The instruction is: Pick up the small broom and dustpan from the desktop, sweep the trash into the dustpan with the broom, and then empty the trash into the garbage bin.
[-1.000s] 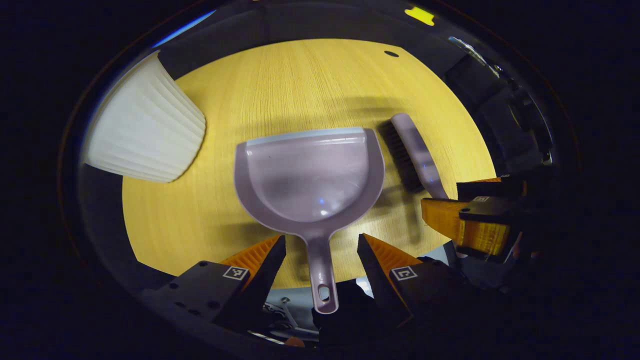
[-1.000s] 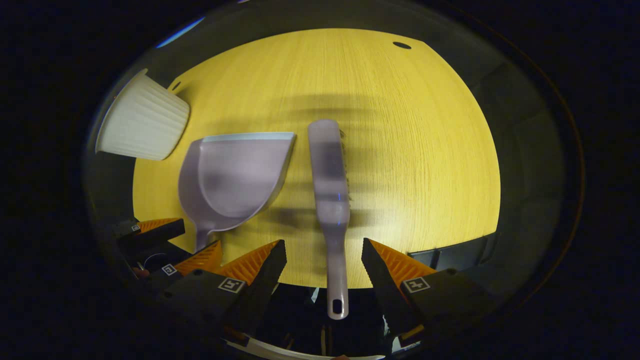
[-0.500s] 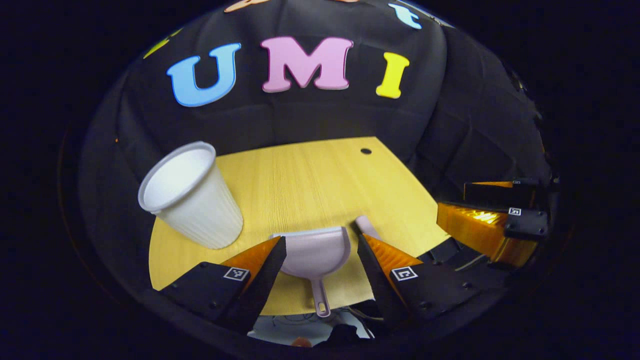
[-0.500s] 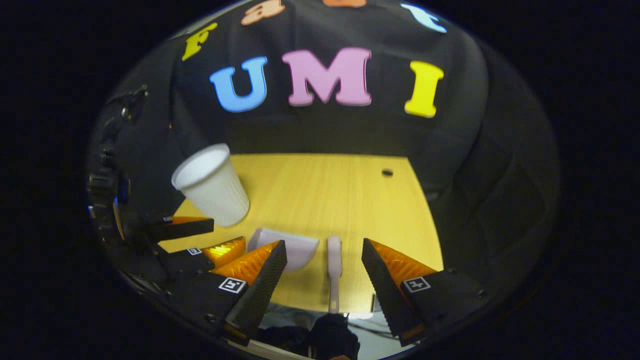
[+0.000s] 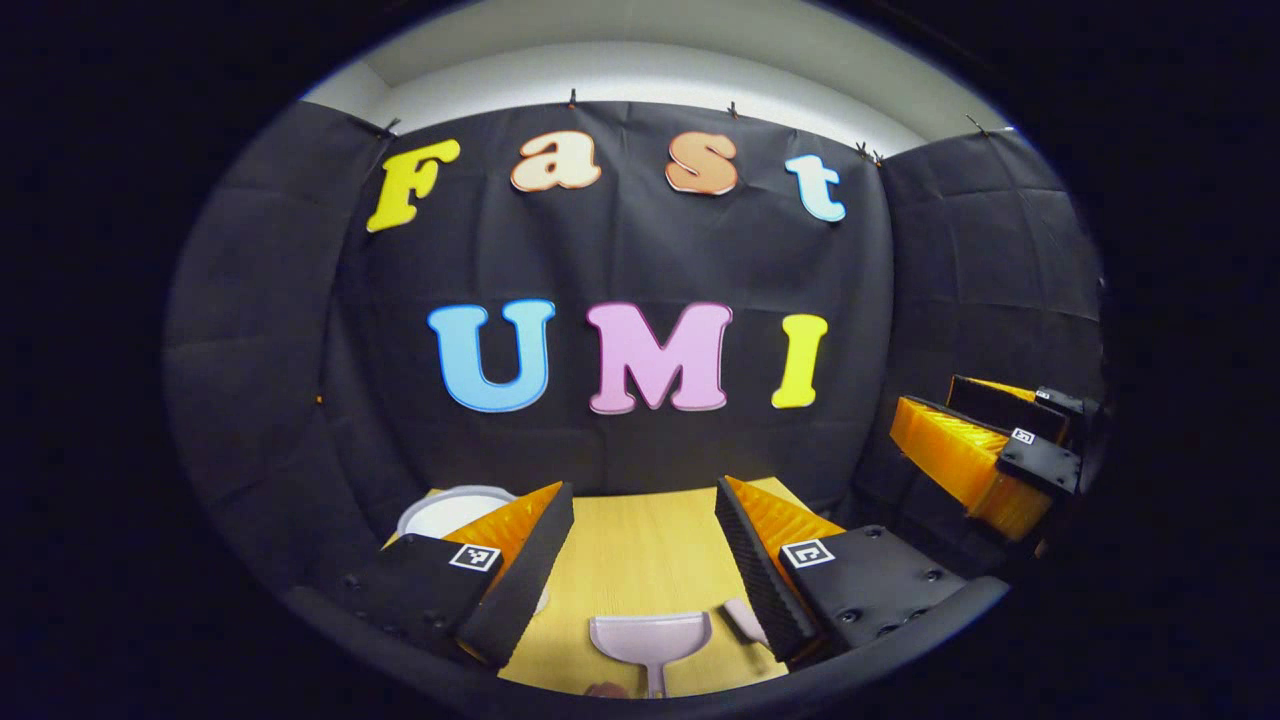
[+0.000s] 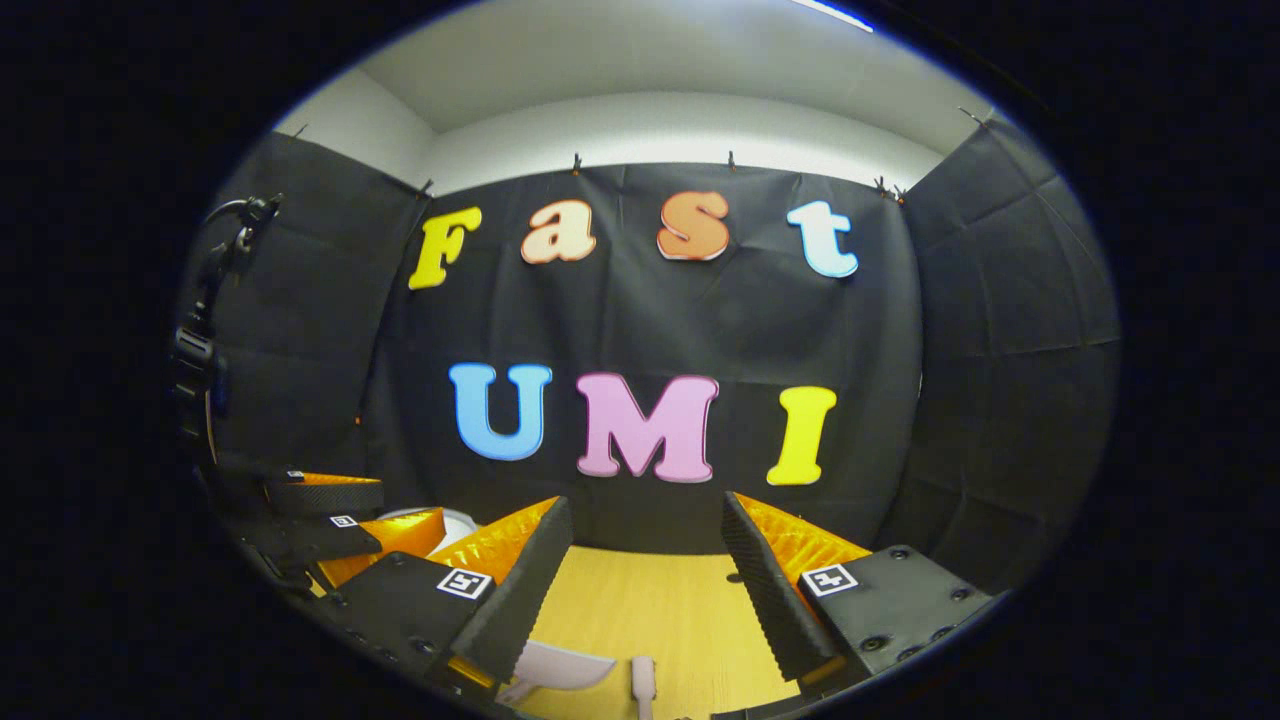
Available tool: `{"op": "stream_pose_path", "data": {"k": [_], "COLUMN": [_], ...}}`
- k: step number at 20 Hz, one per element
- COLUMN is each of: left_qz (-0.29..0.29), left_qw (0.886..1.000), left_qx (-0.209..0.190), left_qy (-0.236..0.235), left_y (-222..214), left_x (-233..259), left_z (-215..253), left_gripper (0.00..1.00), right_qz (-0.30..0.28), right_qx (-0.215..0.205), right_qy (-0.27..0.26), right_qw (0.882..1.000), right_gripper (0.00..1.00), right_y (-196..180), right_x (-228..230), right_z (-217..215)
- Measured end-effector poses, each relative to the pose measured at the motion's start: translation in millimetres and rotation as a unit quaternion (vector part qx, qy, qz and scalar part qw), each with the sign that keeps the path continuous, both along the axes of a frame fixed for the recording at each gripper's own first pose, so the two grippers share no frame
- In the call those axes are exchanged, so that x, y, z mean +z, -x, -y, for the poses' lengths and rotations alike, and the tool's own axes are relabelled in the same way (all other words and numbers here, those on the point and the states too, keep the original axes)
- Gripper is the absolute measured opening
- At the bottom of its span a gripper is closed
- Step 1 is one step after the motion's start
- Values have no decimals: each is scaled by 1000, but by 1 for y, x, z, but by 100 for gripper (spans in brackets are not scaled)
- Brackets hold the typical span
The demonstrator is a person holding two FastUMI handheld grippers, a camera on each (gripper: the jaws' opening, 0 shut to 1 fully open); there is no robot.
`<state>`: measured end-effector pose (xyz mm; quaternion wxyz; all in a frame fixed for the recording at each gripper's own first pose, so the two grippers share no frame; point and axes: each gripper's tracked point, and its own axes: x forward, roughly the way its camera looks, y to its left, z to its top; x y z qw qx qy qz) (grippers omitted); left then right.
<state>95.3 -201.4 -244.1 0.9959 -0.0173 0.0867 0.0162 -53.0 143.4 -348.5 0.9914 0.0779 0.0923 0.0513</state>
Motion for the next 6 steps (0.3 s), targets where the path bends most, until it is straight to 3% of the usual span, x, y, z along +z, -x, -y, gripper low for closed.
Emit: {"op": "stream_pose_path", "data": {"k": [2, 6], "left_qz": [45, 45], "left_qw": [999, 998], "left_qx": [17, 31], "left_qy": [16, 38], "left_y": [19, 24], "left_x": [4, 12], "left_z": [3, -11], "left_gripper": [83, 83], "right_qz": [16, -3], "right_qx": [0, -1], "right_qy": [13, -10], "right_qw": [1000, 1000], "right_gripper": [96, 96], "right_y": [-6, -6], "right_x": [-21, -10], "right_z": [8, 33]}}
